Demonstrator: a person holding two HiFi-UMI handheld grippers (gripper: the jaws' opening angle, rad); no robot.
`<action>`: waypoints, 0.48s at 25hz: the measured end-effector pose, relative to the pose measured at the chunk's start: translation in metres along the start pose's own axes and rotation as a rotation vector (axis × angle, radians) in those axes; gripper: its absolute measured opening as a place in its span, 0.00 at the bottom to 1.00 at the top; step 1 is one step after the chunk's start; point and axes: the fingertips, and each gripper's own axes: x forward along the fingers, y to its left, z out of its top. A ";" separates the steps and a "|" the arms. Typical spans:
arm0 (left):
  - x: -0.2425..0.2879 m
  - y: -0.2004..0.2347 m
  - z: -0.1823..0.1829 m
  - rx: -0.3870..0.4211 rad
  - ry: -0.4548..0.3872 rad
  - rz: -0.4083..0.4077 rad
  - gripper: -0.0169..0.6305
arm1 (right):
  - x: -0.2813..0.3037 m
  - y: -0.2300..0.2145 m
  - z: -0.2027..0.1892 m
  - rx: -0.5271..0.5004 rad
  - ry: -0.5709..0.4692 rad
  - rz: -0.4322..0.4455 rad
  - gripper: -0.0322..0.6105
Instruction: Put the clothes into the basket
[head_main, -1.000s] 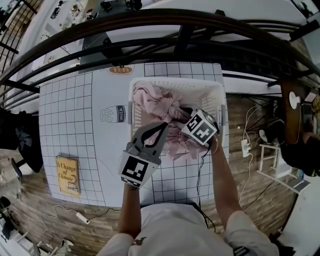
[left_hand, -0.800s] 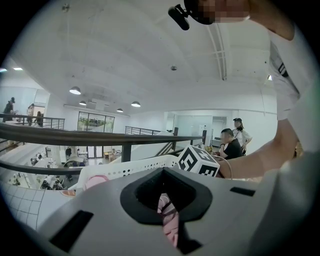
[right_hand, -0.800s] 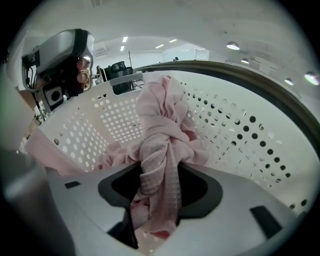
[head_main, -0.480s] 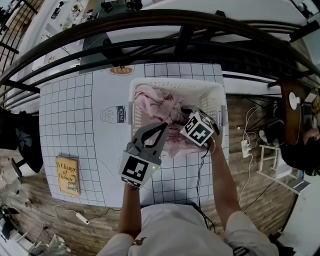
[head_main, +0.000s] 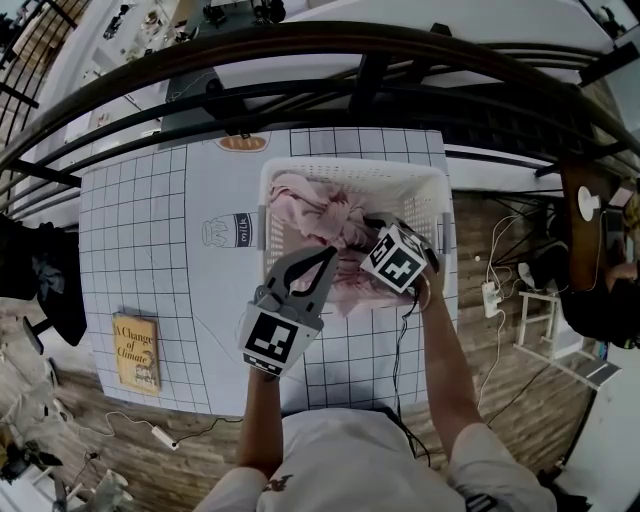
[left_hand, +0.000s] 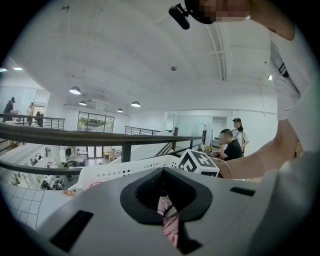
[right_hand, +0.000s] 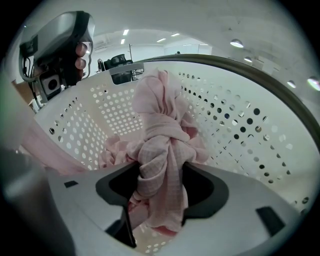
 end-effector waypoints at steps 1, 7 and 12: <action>0.000 0.000 0.000 0.000 -0.001 0.000 0.03 | 0.000 0.000 0.000 -0.001 0.002 -0.002 0.47; 0.000 0.000 0.001 0.001 -0.005 -0.002 0.03 | -0.004 -0.003 0.003 -0.015 -0.001 -0.011 0.51; -0.003 0.000 0.005 0.006 -0.012 0.001 0.03 | -0.021 -0.010 0.016 -0.033 -0.050 -0.059 0.53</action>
